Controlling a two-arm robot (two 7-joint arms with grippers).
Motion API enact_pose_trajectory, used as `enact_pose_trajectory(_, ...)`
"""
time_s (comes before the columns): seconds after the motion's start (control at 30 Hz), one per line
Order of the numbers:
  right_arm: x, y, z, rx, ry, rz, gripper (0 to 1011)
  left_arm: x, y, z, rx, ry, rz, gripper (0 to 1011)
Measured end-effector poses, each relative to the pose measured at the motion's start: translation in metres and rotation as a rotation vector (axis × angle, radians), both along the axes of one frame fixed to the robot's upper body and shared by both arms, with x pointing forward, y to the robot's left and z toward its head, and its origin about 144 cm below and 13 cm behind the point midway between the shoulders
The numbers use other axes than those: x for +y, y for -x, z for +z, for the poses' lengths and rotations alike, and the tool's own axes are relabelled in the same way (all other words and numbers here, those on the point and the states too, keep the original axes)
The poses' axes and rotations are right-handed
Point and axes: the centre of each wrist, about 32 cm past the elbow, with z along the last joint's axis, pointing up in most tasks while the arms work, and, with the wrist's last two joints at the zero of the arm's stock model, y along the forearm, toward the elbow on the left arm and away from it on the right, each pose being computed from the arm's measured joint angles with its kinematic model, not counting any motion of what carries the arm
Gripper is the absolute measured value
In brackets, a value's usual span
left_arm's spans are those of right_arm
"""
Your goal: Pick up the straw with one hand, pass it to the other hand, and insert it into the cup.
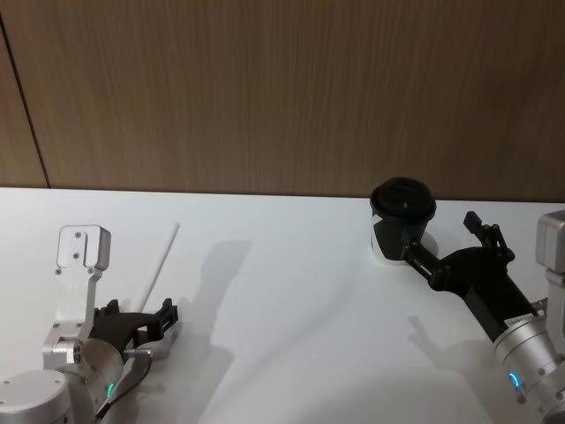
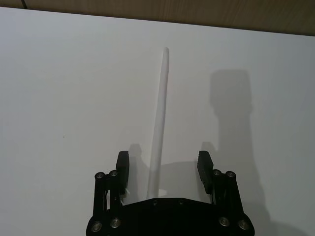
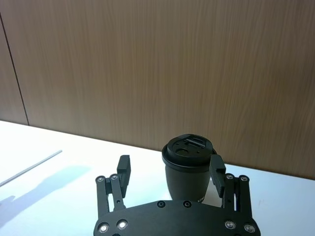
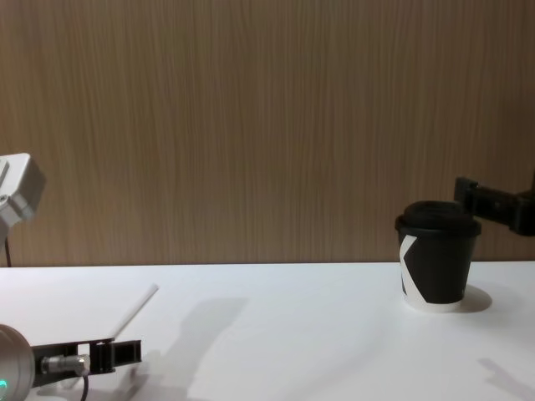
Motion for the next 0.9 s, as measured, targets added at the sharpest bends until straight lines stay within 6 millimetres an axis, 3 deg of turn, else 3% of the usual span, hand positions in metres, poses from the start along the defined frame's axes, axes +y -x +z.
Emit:
enact_pose_trajectory(0.2, 0.0000, 0.0000, 0.0000, 0.000, 0.000, 0.000, 1001, -0.0004, 0.0004, -0.0001, 0.002, 0.001, 0.003, 815)
enact_pose_trajectory(0.9, 0.0000, 0.0000, 0.0000, 0.000, 0.000, 0.000, 1001, -0.0013, 0.0011, -0.0004, 0.004, 0.005, 0.005, 680)
